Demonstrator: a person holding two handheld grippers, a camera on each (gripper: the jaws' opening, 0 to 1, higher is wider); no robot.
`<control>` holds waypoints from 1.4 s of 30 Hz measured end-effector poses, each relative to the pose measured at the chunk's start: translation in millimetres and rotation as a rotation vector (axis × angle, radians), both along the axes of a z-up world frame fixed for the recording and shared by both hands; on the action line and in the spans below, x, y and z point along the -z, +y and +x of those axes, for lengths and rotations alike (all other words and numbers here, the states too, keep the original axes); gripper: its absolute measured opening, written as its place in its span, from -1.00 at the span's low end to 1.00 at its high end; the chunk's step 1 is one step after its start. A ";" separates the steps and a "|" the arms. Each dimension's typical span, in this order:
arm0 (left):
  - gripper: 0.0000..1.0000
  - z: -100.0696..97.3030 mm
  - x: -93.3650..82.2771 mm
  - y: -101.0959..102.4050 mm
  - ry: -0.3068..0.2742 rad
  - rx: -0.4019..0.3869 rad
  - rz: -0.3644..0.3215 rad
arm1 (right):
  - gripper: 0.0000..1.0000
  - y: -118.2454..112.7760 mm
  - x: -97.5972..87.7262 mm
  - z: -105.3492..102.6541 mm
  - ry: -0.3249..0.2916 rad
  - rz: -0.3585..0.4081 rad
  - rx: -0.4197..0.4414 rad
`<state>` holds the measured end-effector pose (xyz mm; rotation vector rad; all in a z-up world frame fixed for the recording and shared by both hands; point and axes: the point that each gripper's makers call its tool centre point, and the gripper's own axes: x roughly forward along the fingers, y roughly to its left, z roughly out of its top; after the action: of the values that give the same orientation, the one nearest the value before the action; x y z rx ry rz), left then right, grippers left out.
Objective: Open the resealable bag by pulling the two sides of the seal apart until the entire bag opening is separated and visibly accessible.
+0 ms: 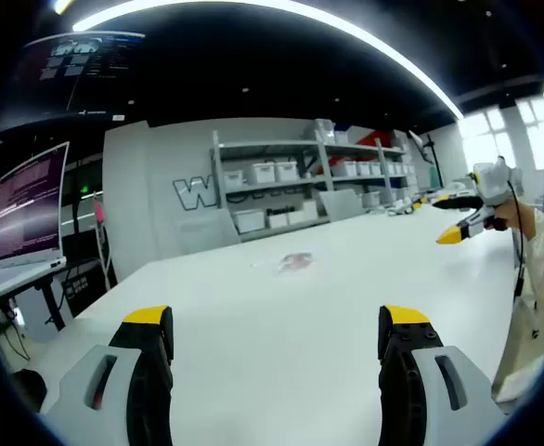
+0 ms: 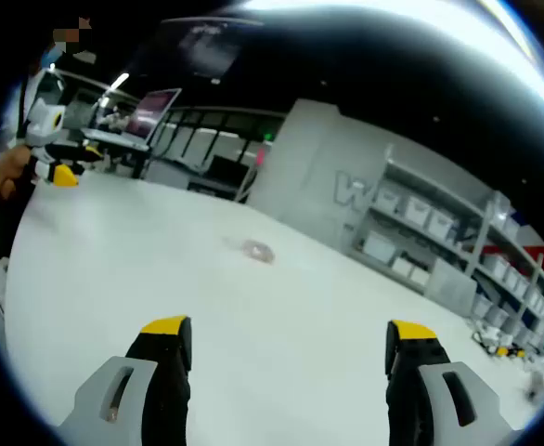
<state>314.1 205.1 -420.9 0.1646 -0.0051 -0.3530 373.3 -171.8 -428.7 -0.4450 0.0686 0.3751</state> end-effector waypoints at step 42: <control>0.81 -2.0 3.5 3.2 0.004 -0.006 -0.005 | 0.73 -0.4 4.0 -1.1 0.008 -0.005 0.000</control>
<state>312.2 208.3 -424.4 0.1591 -0.0016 -0.3469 372.2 -172.2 -432.8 -0.4484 0.0774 0.3767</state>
